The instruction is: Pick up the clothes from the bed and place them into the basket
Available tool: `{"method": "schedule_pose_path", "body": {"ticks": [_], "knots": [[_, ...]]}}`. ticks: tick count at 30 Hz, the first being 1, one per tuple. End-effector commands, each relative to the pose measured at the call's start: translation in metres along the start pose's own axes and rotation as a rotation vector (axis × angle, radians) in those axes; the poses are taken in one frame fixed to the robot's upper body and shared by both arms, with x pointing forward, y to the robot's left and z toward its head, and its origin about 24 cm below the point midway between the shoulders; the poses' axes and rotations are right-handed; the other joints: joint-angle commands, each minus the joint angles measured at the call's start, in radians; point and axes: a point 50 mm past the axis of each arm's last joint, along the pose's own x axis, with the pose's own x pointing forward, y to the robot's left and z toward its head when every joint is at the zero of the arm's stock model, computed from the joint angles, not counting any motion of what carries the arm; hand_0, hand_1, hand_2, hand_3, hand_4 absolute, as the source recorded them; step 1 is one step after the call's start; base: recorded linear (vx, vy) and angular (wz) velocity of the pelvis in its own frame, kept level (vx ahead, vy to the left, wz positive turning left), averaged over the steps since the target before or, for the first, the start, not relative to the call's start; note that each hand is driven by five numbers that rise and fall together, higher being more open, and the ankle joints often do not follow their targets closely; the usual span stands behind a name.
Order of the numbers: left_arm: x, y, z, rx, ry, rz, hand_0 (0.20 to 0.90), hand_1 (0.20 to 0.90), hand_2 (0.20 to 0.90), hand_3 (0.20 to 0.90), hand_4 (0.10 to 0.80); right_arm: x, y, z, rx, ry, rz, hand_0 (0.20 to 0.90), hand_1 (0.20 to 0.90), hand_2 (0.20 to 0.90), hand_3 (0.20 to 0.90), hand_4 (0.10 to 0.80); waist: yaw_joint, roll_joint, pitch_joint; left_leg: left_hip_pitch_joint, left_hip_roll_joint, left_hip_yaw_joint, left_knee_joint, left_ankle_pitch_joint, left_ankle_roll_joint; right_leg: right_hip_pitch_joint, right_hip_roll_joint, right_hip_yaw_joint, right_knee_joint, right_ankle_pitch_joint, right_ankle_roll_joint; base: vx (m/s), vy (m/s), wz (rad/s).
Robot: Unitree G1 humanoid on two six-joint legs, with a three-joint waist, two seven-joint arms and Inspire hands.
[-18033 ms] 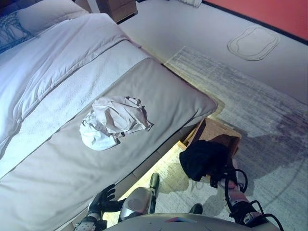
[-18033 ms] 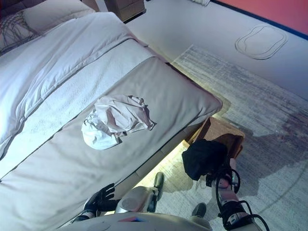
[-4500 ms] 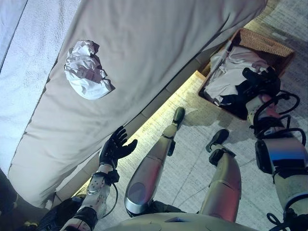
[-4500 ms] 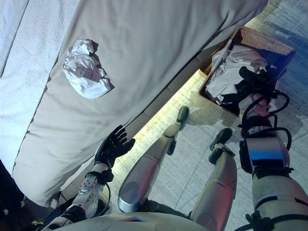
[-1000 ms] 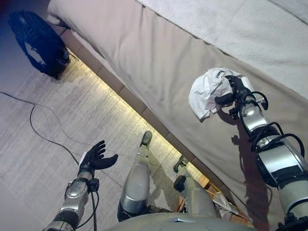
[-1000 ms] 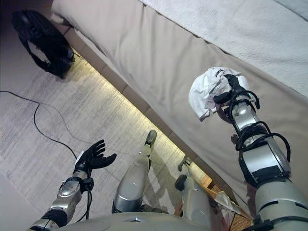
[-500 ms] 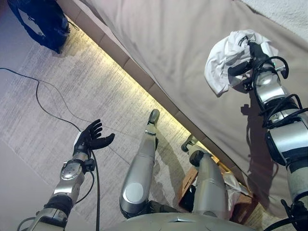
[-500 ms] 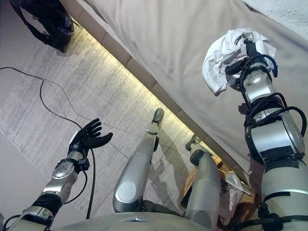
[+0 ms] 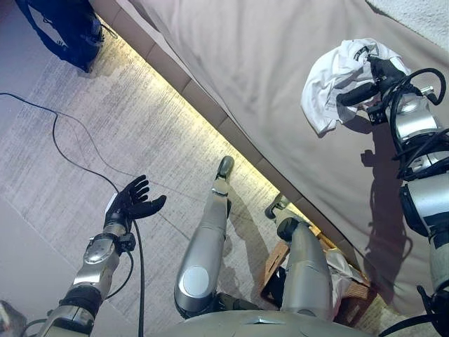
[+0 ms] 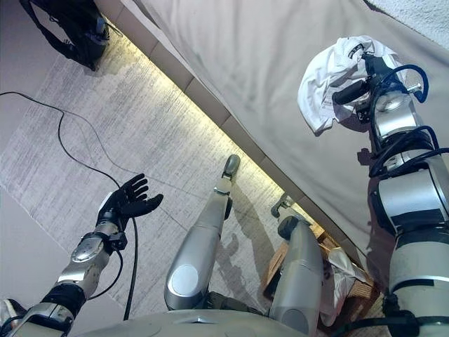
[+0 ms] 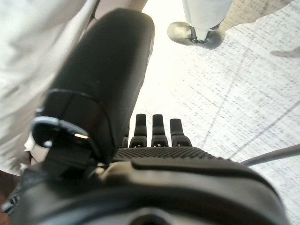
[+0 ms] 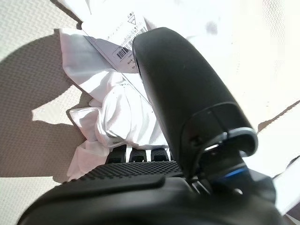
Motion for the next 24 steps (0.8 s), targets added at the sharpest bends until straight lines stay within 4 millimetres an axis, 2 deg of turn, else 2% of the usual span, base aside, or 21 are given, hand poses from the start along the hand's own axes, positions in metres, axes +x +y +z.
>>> {"method": "schedule_pose_path", "body": {"ticks": [1, 17, 24], "knots": [[-0.019, 0.034, -0.006, 0.036, -0.021, 0.087, 0.9, 0.9, 0.9, 0.9, 0.8, -0.002, 0.014, -0.027, -0.032, 0.082, 0.115, 0.3, 0.3, 0.3, 0.2, 0.1, 0.014, 0.05, 0.0, -0.057, -0.007, 0.037, 0.029, 0.049, 0.037, 0.023, -0.007, 0.043, 0.004, 0.058, 0.023, 0.0, 0.0, 0.0], [-0.022, 0.029, -0.012, 0.03, -0.03, 0.072, 0.9, 0.9, 0.9, 0.9, 0.8, -0.003, -0.001, -0.037, -0.016, 0.095, 0.016, 0.3, 0.3, 0.3, 0.2, 0.1, 0.005, 0.05, -0.005, -0.013, -0.006, 0.041, -0.006, 0.049, 0.035, 0.055, -0.002, 0.038, -0.018, 0.056, 0.017, 0.0, 0.002, 0.01], [-0.024, 0.02, -0.019, 0.023, -0.023, 0.061, 0.9, 0.9, 0.9, 0.9, 0.8, -0.006, -0.012, -0.032, 0.223, -0.037, -0.185, 0.3, 0.3, 0.3, 0.2, 0.1, -0.016, 0.039, -0.031, 0.053, 0.002, 0.051, -0.055, 0.043, 0.025, 0.128, 0.02, 0.037, -0.087, 0.069, 0.017, 0.002, 0.023, 0.0]]}}
